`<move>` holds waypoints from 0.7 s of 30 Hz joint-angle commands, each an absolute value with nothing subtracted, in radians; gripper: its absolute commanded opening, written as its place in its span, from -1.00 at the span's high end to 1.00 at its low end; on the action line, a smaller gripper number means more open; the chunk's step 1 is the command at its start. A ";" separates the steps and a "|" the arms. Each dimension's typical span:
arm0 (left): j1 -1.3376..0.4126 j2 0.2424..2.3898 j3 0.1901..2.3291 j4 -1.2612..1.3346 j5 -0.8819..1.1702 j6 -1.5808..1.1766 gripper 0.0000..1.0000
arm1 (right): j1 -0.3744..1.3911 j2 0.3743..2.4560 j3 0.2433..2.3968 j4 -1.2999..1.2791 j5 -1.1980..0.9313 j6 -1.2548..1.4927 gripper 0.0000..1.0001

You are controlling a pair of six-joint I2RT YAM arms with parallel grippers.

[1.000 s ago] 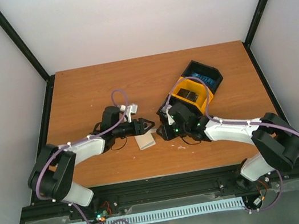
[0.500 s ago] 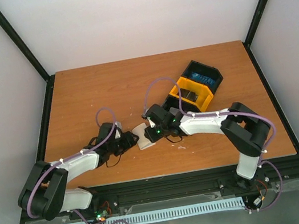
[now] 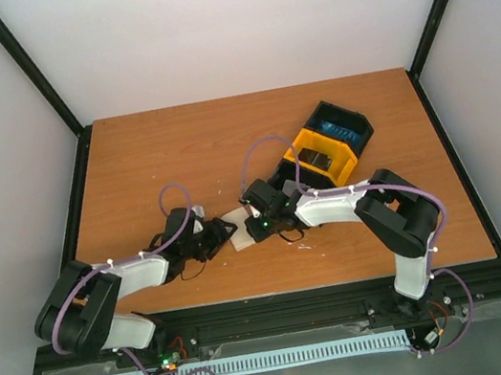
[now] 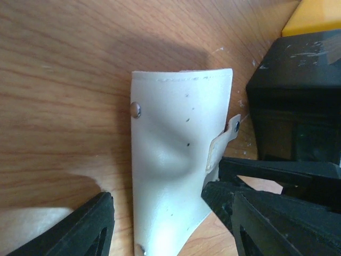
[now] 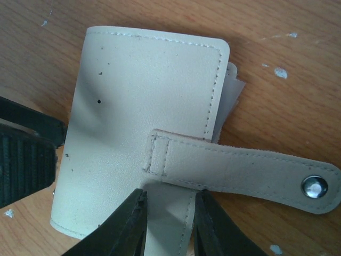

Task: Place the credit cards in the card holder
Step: Close the card holder at the center of the board.

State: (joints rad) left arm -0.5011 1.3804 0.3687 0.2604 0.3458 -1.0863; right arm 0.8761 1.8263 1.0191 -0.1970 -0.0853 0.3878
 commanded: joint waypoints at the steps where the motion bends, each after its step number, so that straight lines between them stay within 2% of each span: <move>1: -0.500 1.449 0.378 0.277 0.331 -1.131 -0.24 | 0.850 1.858 0.963 -0.213 -0.112 0.410 0.52; 6: -0.487 1.530 0.399 0.347 0.360 -1.097 -0.23 | 0.792 1.867 0.940 -0.187 -0.216 0.392 0.53; 15: -0.454 1.692 0.356 0.613 0.586 -1.100 -0.16 | 0.727 1.915 0.942 -0.163 -0.407 0.347 0.53; 18: -0.454 1.720 0.385 0.605 0.618 -1.068 -0.07 | 0.726 1.923 0.943 -0.155 -0.443 0.343 0.53; 21: -0.454 1.728 0.404 0.593 0.626 -1.038 0.20 | 0.725 1.924 0.946 -0.160 -0.438 0.341 0.53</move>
State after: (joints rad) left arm -0.4465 1.6817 0.3962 0.6754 0.5777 -1.0851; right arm 0.7204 1.8599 0.9733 -0.0971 -0.4305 0.3660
